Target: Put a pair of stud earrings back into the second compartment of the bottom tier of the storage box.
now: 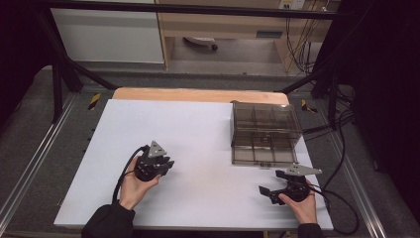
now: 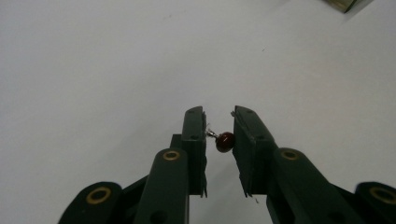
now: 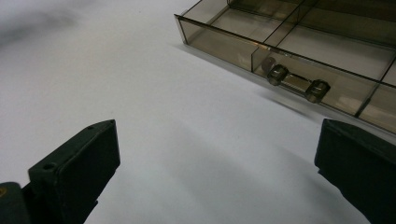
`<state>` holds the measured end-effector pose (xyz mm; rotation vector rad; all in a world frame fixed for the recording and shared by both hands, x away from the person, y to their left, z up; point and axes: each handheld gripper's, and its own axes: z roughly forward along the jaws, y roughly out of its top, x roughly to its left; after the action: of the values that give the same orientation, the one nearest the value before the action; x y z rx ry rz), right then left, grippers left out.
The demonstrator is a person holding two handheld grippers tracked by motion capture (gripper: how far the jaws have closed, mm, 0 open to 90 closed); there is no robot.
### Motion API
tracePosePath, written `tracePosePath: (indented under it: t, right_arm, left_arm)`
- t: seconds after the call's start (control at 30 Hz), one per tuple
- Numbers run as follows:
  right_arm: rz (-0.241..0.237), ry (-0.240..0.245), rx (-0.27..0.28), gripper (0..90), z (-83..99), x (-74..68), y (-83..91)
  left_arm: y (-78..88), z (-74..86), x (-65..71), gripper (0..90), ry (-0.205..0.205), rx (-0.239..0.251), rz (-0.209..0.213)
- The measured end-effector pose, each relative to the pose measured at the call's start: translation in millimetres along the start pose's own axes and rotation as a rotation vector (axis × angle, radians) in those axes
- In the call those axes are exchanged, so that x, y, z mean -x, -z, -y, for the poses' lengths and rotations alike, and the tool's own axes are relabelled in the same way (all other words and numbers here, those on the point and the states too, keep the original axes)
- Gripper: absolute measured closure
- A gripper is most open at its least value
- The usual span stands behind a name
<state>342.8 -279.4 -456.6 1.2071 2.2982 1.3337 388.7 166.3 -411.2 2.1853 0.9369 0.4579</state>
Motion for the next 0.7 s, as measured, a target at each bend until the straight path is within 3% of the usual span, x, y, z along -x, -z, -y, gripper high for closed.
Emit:
tracePosePath:
  t: [0.7]
  right_arm:
    - [-0.004, 0.002, 0.000, 0.7, -0.1, 0.1, 0.8]
  left_arm:
    - [-39.9, -73.4, 59.0, 74.5, -0.094, 0.047, 0.107]
